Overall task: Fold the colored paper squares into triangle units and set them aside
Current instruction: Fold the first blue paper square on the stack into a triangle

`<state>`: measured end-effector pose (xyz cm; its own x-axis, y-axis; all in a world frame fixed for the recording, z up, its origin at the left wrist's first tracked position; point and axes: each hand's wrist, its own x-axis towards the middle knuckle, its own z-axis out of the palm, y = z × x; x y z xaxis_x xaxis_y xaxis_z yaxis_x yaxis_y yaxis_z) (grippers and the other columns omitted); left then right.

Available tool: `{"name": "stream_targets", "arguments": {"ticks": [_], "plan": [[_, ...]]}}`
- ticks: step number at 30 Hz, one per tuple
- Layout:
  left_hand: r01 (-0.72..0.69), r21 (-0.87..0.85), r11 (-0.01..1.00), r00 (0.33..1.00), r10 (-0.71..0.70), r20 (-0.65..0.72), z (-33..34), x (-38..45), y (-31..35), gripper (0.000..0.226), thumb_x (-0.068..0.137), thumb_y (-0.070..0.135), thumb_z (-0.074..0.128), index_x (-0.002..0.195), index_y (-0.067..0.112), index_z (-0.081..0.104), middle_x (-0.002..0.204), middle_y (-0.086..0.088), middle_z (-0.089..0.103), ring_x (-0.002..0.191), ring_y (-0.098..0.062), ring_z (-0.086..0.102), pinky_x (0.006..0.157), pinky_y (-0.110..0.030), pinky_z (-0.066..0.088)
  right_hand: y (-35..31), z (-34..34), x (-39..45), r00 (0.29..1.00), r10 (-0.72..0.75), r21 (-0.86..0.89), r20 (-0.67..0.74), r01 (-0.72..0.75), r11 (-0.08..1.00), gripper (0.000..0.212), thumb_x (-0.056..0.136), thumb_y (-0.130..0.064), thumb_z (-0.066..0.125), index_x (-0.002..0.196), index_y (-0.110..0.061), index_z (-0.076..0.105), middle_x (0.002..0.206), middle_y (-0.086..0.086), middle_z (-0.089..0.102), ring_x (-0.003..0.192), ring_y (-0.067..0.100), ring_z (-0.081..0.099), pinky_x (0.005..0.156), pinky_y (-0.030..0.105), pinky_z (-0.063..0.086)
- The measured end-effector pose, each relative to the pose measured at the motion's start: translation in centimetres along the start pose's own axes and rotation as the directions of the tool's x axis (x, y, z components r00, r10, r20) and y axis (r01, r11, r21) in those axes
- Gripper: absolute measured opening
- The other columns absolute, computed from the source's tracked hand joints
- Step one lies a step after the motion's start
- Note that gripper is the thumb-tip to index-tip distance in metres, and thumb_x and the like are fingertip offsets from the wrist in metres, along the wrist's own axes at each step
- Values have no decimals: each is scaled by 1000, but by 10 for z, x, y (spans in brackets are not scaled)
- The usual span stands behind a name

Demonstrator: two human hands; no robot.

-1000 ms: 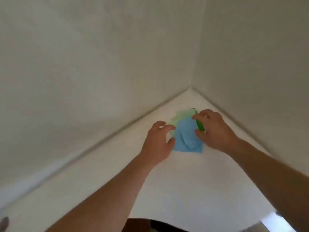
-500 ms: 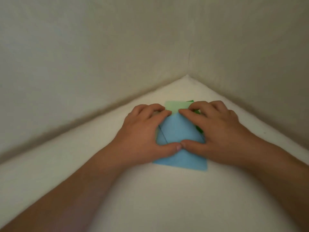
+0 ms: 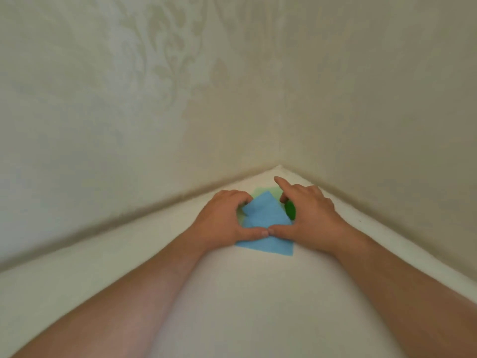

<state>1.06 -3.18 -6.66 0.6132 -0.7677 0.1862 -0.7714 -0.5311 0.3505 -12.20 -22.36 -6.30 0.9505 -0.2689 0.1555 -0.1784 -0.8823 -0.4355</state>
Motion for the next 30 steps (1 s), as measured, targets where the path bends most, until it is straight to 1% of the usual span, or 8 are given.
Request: {"name": "stream_targets", "arguments": {"ticks": [3, 8, 13, 16, 20, 23, 27, 30], "plan": [[-42, -43, 998, 996, 38, -86, 2, 0, -5, 66, 60, 83, 73, 108, 40, 60, 109, 23, 60, 106, -6, 54, 95, -32, 48, -2, -1, 4, 1000, -7, 29, 15, 7, 1000, 112, 69, -76, 71, 156, -52, 5, 125, -22, 46, 124, 13, 35, 103, 42, 36], [-88, -311, 946, 946, -19, -323, 5, -1, -10, 15, 78, 32, 89, 85, 32, 75, 103, 23, 70, 106, -2, 64, 94, -18, 45, -11, 2, 13, 997, -63, 89, -43, 66, 994, 95, 74, -56, 78, 149, -59, 21, 115, -23, 42, 117, 8, 36, 102, 41, 35], [10, -720, 694, 964, -198, -177, -7, -4, -18, 9, 88, 18, 81, 96, 17, 77, 97, 5, 79, 82, -11, 64, 80, -29, 50, -11, 4, 16, 987, -20, 336, -161, 74, 939, 36, 76, -46, 83, 107, -48, 65, 108, -18, 47, 107, 8, 47, 90, 29, 41], [-2, -841, 541, 975, -186, -122, -18, -10, -12, 17, 87, 15, 75, 102, 7, 74, 93, -1, 80, 81, -8, 69, 77, -20, 52, -14, 1, 14, 988, 94, 660, -125, 12, 751, 9, 86, -26, 82, 83, -32, 75, 93, -12, 68, 86, 11, 63, 77, 28, 46], [-11, -877, 480, 984, -149, -94, -25, -12, -9, 19, 85, 28, 78, 99, 15, 78, 74, 7, 70, 66, -7, 53, 67, -17, 44, -18, -6, 9, 992, 125, 902, 19, -71, 426, 7, 93, -13, 71, 89, -12, 77, 93, 10, 78, 77, 16, 72, 66, 27, 53], [4, -876, 482, 988, -139, -72, -25, -13, -7, 12, 83, 32, 73, 87, 25, 82, 71, 9, 66, 68, -10, 48, 69, -19, 43, -16, -10, 7, 989, 148, 921, 11, -68, 382, 12, 95, -13, 67, 94, -6, 77, 94, 7, 77, 79, 13, 66, 70, 24, 48], [38, -850, 526, 990, -138, -42, -25, -16, -5, 10, 88, 32, 77, 88, 23, 82, 72, 11, 56, 74, -15, 40, 76, -36, 35, -13, -14, 6, 987, 146, 946, 65, -107, 305, 12, 89, -29, 74, 83, -18, 77, 96, 7, 72, 90, 23, 54, 79, 39, 33], [37, -884, 466, 993, -114, -19, -26, -18, -5, 16, 78, 34, 70, 77, 22, 79, 63, 5, 46, 71, -22, 31, 77, -43, 29, -12, -14, 5, 988, 128, 970, 92, -117, 212, 41, 85, -34, 69, 103, 2, 70, 105, 14, 67, 98, 28, 51, 86, 45, 32]]}}
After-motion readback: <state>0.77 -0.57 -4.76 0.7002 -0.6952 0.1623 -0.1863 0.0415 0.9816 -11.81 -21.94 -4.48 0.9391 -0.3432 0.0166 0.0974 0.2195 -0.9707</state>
